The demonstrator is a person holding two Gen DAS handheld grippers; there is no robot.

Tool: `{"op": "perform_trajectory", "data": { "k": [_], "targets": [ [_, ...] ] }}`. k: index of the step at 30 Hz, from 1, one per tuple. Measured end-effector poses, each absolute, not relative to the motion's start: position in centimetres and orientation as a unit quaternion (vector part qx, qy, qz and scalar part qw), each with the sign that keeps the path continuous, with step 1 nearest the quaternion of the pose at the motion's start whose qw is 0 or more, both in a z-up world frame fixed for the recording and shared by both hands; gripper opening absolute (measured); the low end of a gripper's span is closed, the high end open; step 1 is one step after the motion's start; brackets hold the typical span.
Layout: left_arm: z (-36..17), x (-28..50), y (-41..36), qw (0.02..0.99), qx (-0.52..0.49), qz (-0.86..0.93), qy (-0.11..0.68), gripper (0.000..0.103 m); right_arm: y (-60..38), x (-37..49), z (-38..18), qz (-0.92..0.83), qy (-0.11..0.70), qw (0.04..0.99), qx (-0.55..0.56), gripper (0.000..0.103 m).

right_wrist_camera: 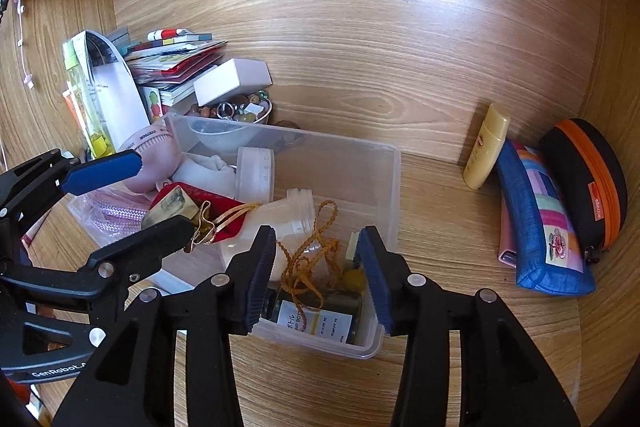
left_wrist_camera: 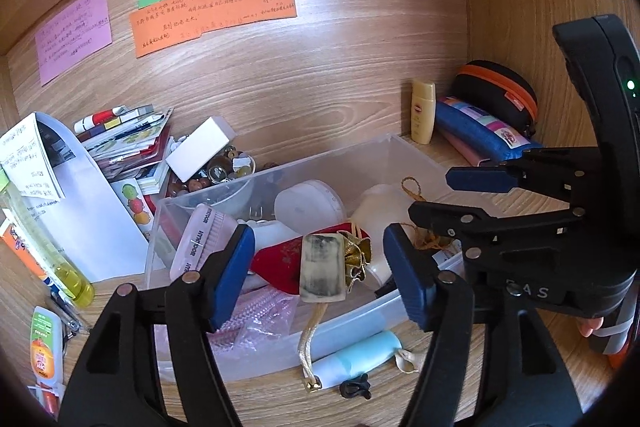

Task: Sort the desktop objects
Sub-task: 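Open both tools to drop the beige block and gourd into the bin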

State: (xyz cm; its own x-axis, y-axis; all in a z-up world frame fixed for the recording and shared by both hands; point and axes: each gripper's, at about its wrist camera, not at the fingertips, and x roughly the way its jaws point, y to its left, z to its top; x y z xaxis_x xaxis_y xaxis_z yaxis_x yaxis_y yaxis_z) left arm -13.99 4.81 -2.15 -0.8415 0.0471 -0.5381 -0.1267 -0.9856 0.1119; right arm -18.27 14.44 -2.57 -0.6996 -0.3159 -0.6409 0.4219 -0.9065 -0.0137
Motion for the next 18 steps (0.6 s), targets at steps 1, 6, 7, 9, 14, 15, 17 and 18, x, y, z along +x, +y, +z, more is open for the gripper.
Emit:
{"op": "perform_trajectory", "data": {
  "k": [1,6,7,9,14,15,17,18],
  "targets": [
    [-2.0,-14.0,4.7,0.042,-0.276,0.958,0.07,0.074,14.5,-18.2,-2.5,-0.92,0.079,0.198,0.329,0.05],
    [-1.6,-13.7,4.2,0.033,-0.268,0.961,0.065,0.081,15.0,-18.2,-2.0,-0.923,0.058,0.201,0.324,0.065],
    [-1.5,-13.6,4.1,0.031,-0.266,0.961,0.065,0.088,15.1,-18.3,-2.0,-0.923,0.054,0.202,0.324,0.065],
    [-1.4,-13.4,4.0,0.027,-0.26,0.963,0.067,0.092,15.2,-18.2,-1.8,-0.923,0.05,0.204,0.323,0.066],
    [-1.6,-13.1,3.8,0.021,-0.267,0.96,0.081,0.093,16.1,-18.2,-1.3,-0.922,0.029,0.205,0.326,0.077],
    [-1.6,-13.0,3.7,0.021,-0.27,0.959,0.082,0.093,16.2,-18.1,-1.3,-0.922,0.03,0.205,0.328,0.077],
    [-1.5,-12.6,3.5,0.026,-0.272,0.958,0.081,0.094,16.4,-17.7,-1.1,-0.919,0.03,0.208,0.332,0.077],
    [-1.4,-12.4,3.4,0.027,-0.273,0.958,0.082,0.094,16.5,-17.4,-1.0,-0.919,0.03,0.209,0.332,0.078]
  ]
}}
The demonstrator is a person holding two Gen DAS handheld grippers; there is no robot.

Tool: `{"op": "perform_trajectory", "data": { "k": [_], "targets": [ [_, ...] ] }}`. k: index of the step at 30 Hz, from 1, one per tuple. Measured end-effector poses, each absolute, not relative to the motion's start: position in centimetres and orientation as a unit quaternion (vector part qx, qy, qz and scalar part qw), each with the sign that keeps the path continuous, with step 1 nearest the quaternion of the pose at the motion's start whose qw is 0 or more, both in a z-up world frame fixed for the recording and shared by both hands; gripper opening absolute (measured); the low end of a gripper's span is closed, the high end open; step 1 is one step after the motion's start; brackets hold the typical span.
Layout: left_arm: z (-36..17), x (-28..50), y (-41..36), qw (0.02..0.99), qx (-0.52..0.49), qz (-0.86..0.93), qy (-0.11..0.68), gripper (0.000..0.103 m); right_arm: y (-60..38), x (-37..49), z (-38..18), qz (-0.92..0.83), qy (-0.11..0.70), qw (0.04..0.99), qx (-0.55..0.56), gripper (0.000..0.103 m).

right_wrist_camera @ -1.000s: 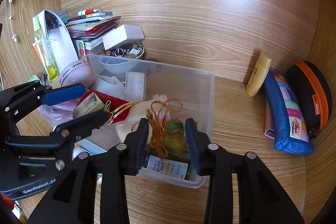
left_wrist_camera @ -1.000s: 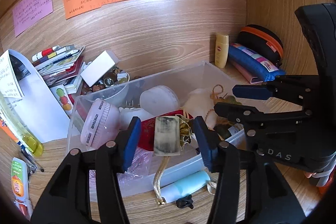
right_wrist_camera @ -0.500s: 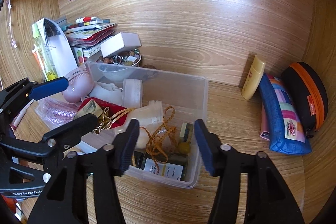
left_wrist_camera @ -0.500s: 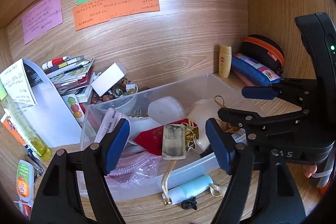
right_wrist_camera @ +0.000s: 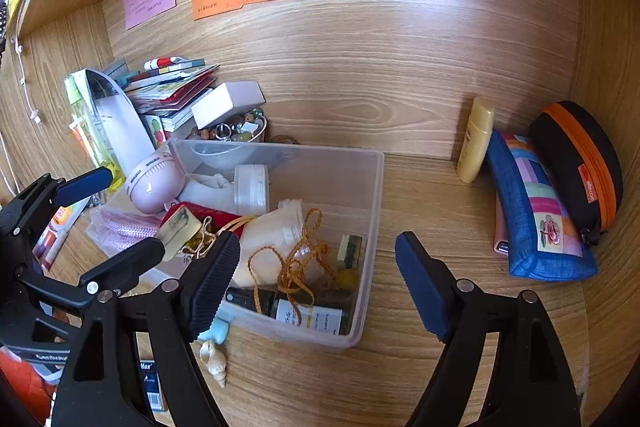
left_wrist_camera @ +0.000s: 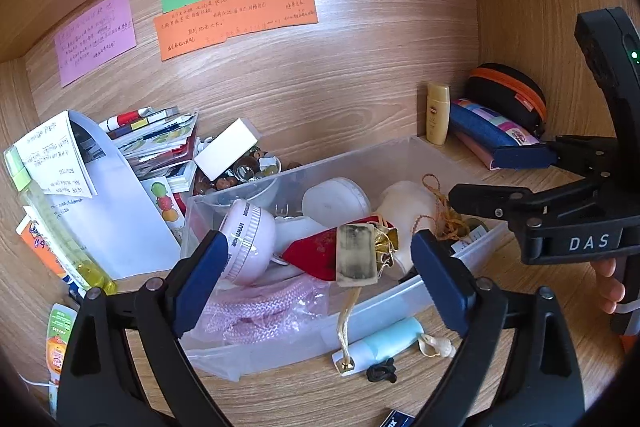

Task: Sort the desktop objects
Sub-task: 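Open both tools to drop the beige block and gourd into the bin, then lift both tools away and lower toward the Max card box and seashell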

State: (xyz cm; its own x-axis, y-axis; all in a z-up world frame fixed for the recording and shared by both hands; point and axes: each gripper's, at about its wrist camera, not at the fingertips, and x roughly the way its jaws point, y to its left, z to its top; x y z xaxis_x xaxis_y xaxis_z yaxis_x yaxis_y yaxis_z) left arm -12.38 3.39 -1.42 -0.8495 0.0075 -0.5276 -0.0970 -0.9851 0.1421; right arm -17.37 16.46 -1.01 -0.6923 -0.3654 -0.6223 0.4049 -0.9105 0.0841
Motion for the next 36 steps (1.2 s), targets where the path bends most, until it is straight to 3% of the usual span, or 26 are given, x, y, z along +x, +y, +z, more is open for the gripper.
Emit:
{"op": "perform_trajectory", "data": {
  "k": [4,16,36],
  "targets": [
    [-0.8,-10.9,2.9,0.033,-0.268,0.96,0.079,0.099,16.6,-15.4,-0.6,-0.926,0.043,0.205,0.315,0.083],
    [-1.0,-7.1,1.3,0.07,-0.31,0.947,0.034,0.1,16.4,-11.0,-1.5,-0.921,0.075,0.214,0.316,0.083],
    [-7.9,-3.4,2.4,0.116,-0.407,0.905,0.048,0.1,15.9,-7.8,-6.3,-0.895,0.134,0.223,0.363,0.083]
  ]
}}
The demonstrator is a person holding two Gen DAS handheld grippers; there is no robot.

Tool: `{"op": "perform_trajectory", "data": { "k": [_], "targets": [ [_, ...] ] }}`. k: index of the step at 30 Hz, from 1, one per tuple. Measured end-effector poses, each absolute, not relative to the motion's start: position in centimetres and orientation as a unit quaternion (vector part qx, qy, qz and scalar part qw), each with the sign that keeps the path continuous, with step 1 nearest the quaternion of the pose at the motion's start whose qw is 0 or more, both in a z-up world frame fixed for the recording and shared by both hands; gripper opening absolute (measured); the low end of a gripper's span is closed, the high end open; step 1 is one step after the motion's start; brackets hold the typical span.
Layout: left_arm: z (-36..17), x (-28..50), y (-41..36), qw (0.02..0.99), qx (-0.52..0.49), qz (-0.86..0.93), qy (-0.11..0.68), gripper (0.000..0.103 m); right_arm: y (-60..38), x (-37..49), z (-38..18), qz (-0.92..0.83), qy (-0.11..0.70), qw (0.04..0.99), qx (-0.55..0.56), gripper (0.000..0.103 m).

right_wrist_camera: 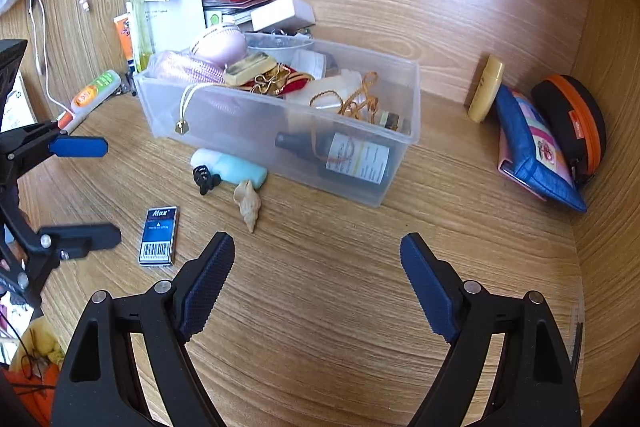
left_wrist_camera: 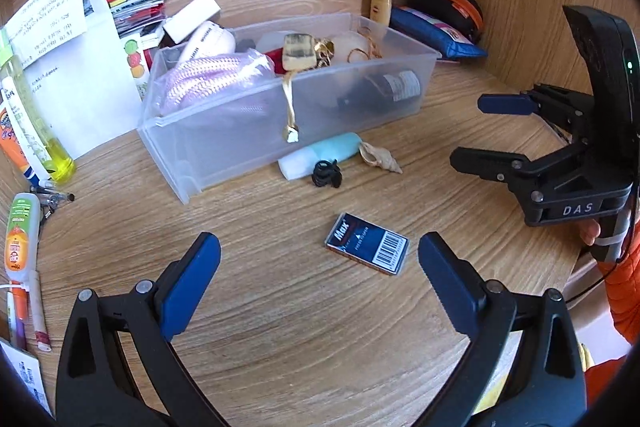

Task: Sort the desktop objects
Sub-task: 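Lift both tools away and lower toward the Max card box and seashell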

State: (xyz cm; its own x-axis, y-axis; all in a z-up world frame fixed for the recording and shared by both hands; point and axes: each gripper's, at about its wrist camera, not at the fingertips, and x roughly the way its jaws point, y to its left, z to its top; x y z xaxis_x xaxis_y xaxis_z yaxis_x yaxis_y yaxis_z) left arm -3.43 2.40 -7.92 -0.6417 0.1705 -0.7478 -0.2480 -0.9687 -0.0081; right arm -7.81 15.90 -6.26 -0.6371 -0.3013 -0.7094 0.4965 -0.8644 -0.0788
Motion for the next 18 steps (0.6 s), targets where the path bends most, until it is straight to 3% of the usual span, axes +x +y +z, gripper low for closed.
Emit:
{"op": "perform_trajectory", "data": {
  "k": [18],
  "targets": [
    [-10.4,-5.4,4.3,0.132,-0.462,0.875,0.064,0.1,12.7,-9.8,-7.7,-0.868,0.163,0.259,0.39,0.083]
  ]
}}
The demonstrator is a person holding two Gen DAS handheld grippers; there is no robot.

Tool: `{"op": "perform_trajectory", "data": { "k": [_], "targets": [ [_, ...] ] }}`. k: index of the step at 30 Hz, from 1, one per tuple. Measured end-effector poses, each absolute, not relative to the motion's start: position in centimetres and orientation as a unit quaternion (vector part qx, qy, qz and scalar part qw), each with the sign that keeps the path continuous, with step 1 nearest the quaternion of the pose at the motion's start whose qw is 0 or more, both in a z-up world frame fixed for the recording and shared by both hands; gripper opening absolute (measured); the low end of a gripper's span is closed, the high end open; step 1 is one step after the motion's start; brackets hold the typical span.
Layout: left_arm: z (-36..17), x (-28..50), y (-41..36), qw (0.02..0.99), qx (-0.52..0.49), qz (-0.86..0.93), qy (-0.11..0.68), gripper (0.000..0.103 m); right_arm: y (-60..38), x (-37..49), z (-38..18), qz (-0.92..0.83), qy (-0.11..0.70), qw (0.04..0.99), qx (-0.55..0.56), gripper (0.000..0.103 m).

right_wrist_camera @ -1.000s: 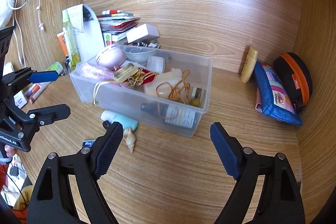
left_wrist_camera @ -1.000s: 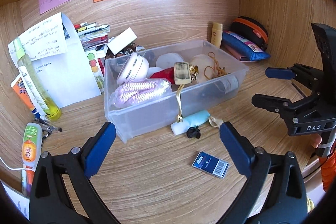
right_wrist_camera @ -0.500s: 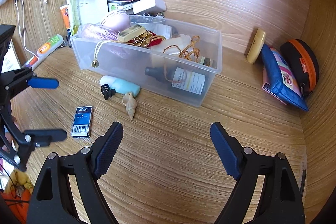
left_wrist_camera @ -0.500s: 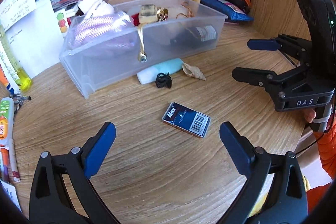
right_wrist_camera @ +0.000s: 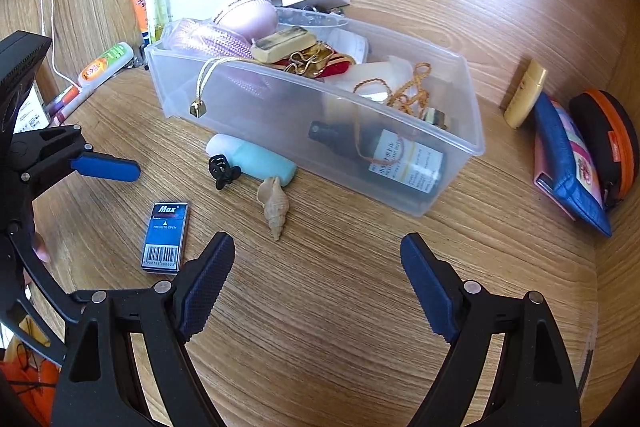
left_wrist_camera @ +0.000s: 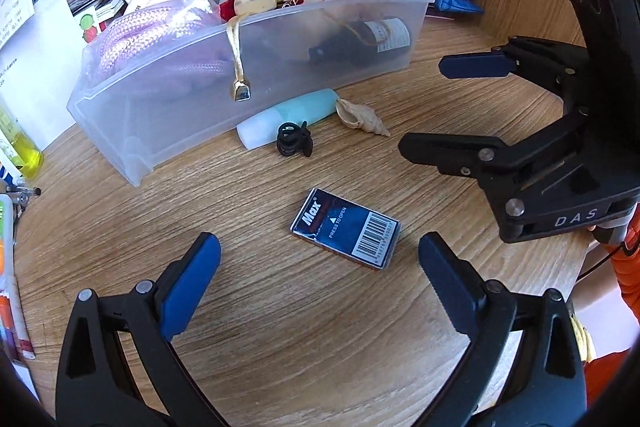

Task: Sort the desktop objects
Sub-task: 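Lift both tools away and lower toward the Max card box and seashell, then grasp the blue Max card box with the left tool while the right grasps the seashell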

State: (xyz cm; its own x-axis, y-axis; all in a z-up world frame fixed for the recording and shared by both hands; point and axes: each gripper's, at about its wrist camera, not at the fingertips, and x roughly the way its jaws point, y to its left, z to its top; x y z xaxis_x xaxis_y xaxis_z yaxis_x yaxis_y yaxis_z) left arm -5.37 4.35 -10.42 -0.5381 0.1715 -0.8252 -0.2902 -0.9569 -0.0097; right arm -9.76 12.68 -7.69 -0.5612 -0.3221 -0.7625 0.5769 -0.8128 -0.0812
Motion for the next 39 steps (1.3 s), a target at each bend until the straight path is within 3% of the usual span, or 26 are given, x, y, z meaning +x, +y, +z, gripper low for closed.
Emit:
{"op": "perform_trajectory", "data": {
  "k": [8,10,18,23,25,29,39],
  "targets": [
    [-10.3,-5.4,4.6,0.132,-0.457,0.877,0.071,0.099,11.8,-10.9,-8.3,-0.866,0.16,0.266,0.393,0.081],
    [-10.3,-5.3,4.7,0.134,-0.453,0.878,0.076,0.09,11.5,-10.9,-8.4,-0.864,0.158,0.272,0.393,0.08],
    [-10.1,-5.2,4.8,0.142,-0.441,0.883,0.073,0.063,10.6,-11.3,-9.2,-0.856,0.166,0.28,0.401,0.057],
    [-9.9,-4.9,4.8,0.147,-0.434,0.885,0.08,0.055,10.2,-11.3,-9.3,-0.852,0.162,0.29,0.405,0.055],
    [-9.9,-4.9,4.7,0.146,-0.434,0.886,0.078,0.051,10.0,-11.4,-9.4,-0.848,0.162,0.295,0.409,0.048],
    [-9.9,-5.5,4.3,0.119,-0.434,0.891,0.068,0.051,9.9,-11.8,-9.4,-0.847,0.155,0.296,0.412,0.045],
    [-9.3,-5.5,3.8,0.107,-0.423,0.898,0.048,0.051,9.9,-11.7,-9.3,-0.844,0.152,0.31,0.41,0.018]
  ]
}}
